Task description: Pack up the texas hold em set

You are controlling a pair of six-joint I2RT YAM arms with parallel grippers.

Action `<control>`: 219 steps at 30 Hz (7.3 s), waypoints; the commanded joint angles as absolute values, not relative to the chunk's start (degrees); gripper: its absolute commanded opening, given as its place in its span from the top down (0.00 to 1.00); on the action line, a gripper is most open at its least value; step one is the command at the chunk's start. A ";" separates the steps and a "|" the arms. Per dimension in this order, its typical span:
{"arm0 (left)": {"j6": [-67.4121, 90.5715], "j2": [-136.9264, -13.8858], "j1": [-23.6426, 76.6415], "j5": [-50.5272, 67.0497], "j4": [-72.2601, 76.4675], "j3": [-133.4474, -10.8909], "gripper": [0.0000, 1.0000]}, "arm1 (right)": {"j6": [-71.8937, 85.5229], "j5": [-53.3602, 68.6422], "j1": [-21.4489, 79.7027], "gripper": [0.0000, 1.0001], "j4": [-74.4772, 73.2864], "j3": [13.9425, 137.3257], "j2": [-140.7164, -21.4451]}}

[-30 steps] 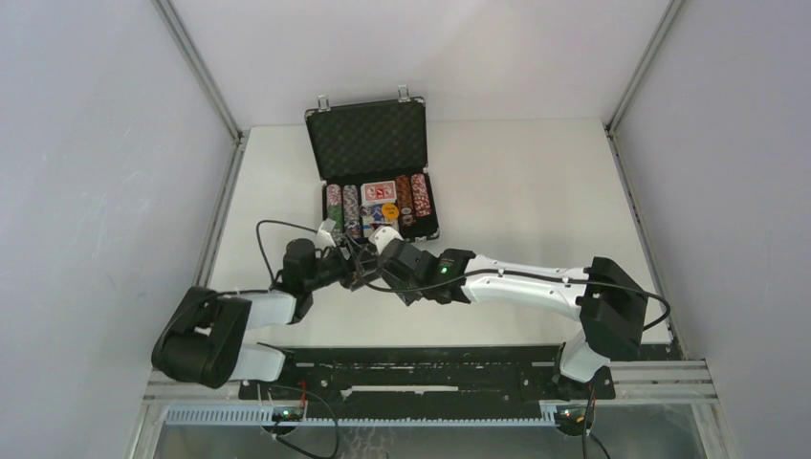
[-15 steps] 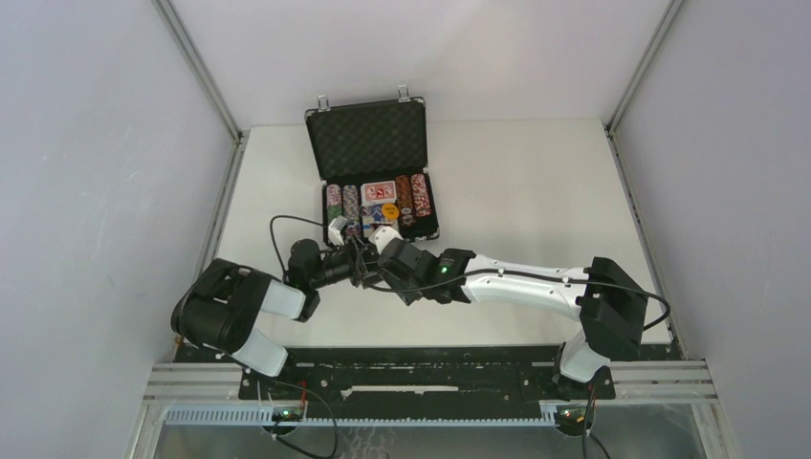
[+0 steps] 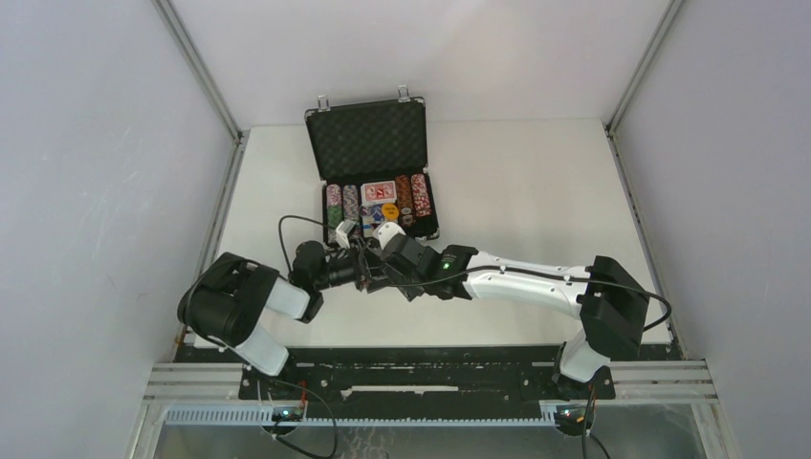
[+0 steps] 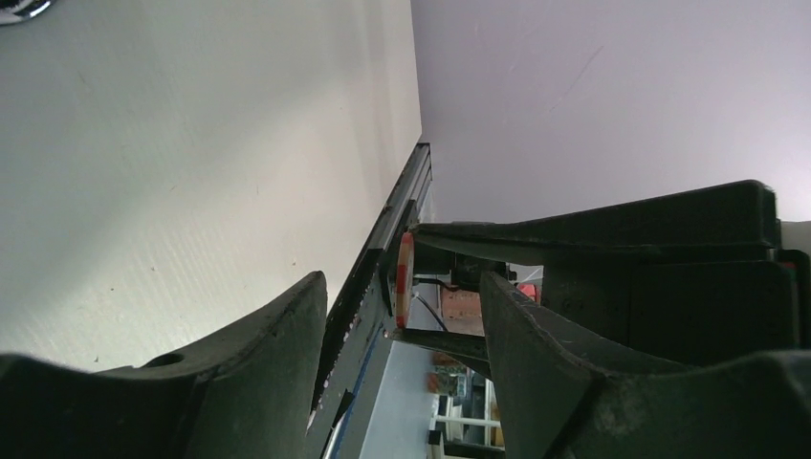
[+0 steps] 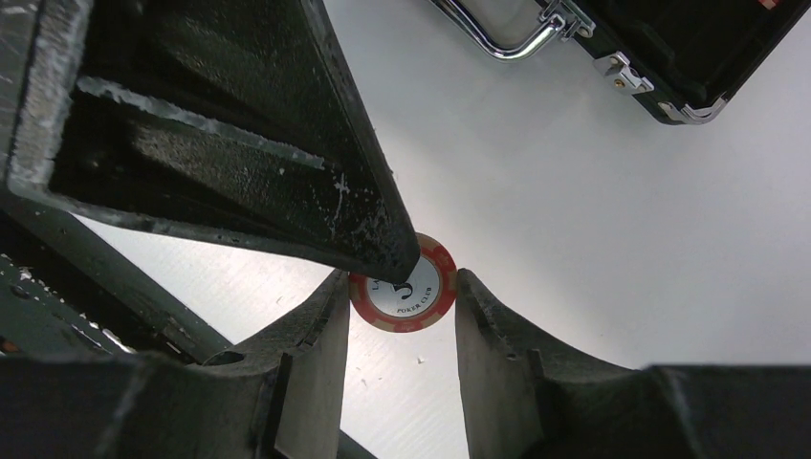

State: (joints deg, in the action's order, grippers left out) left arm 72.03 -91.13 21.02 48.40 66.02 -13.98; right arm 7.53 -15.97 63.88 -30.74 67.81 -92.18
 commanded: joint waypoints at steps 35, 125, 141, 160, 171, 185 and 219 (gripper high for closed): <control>66.73 -92.10 25.91 48.94 60.00 -19.94 0.74 | 7.12 -15.67 63.68 0.56 -28.56 67.97 -90.53; -28.95 -133.63 29.76 27.78 -45.96 -117.47 1.00 | 8.05 -4.65 37.11 0.34 -25.99 59.00 -75.62; -29.89 -134.34 28.13 29.32 -47.61 -118.84 0.67 | 8.00 -3.48 36.83 0.34 -25.58 58.97 -76.53; -29.29 -126.62 28.13 27.34 -43.95 -117.24 0.60 | 7.82 -2.90 36.83 0.35 -25.57 58.97 -76.91; -19.26 -114.33 25.89 22.99 -32.48 -106.41 0.60 | 9.40 2.71 38.03 0.53 -21.87 59.36 -80.30; 25.98 -72.67 21.08 -9.07 6.11 -46.54 0.46 | 10.18 4.93 40.32 1.00 -18.88 78.42 -101.38; 26.56 -65.97 21.08 -16.04 4.31 -37.97 0.05 | 8.61 5.45 36.10 1.00 -23.18 89.74 -119.84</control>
